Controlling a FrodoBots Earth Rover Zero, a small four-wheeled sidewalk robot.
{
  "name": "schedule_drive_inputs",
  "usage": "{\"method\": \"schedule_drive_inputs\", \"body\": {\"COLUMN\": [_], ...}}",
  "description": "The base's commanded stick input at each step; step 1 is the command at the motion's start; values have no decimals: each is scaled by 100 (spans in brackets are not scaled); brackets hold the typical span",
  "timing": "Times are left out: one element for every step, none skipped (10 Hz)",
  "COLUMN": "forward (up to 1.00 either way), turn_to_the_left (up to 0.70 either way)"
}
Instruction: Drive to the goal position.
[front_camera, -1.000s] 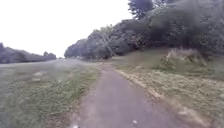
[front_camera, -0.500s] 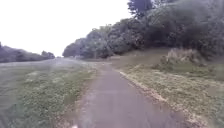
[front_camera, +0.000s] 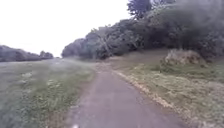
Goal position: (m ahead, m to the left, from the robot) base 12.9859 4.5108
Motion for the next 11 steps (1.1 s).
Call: {"method": "schedule_drive_inputs", "body": {"forward": [45, 45, 45, 45, 45, 45, 45, 45, 45, 45, 45], "turn_to_the_left": [-9, -9, -9, -9, -6, -3, 0, 0, 0, 6, 13]}}
